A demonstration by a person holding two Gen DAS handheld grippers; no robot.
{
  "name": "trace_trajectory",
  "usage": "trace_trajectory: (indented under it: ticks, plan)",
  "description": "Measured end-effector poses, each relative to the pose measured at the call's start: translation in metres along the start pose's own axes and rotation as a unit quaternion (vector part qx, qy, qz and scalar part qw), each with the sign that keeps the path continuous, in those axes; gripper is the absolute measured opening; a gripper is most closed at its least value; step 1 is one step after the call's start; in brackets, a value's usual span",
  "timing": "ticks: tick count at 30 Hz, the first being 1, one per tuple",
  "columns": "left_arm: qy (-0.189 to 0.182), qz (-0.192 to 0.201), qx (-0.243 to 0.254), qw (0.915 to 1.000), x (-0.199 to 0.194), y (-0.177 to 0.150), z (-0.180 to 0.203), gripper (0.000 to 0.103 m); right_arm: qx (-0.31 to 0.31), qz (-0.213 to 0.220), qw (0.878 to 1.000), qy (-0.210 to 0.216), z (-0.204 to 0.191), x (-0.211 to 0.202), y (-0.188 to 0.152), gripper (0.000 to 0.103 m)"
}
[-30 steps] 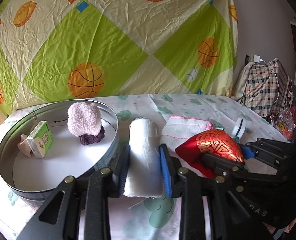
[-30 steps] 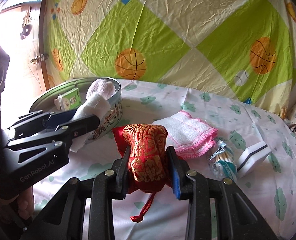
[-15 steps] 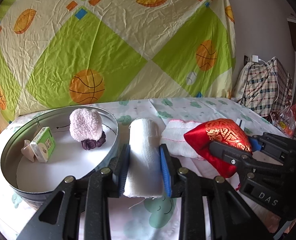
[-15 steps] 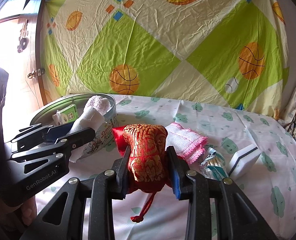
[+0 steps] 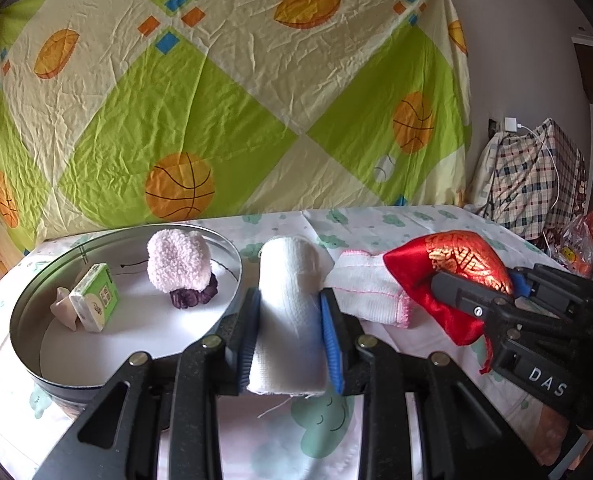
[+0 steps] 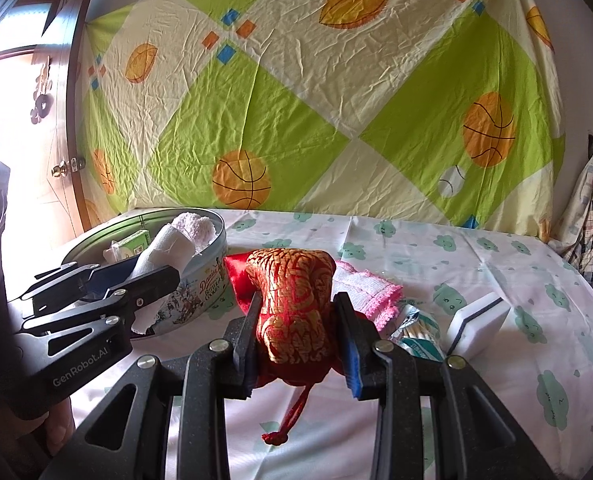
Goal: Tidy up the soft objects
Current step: 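Carry the white roll with the left tool while the right tool carries the red pouch over the tin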
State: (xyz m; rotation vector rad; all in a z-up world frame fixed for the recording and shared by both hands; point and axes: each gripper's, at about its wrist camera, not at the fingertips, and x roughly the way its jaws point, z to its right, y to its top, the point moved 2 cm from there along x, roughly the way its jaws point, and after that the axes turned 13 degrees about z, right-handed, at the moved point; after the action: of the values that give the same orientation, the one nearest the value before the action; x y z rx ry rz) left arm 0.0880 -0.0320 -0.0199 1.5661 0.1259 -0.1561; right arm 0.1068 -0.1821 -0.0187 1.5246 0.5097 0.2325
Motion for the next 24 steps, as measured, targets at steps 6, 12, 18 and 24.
trace_trajectory:
  ticks: [6, 12, 18, 24]
  plan:
    - [0.002, 0.012, 0.000, 0.9999, -0.004, 0.002, -0.001, 0.028, 0.008, 0.024, 1.000, -0.008, 0.001, -0.007, 0.003, 0.036]
    - [0.004, 0.026, -0.003, 0.9997, -0.009, 0.003, -0.002, 0.028, 0.013, 0.045, 0.999, -0.015, 0.002, -0.013, 0.006, 0.036]
    - [0.009, 0.034, -0.003, 0.9994, -0.012, 0.004, -0.005, 0.028, 0.011, 0.054, 0.998, -0.016, -0.001, -0.015, 0.008, 0.036]
    - [0.020, 0.038, -0.004, 0.9991, -0.015, 0.004, -0.013, 0.028, 0.007, 0.057, 0.998, -0.009, -0.007, -0.011, 0.009, 0.036]
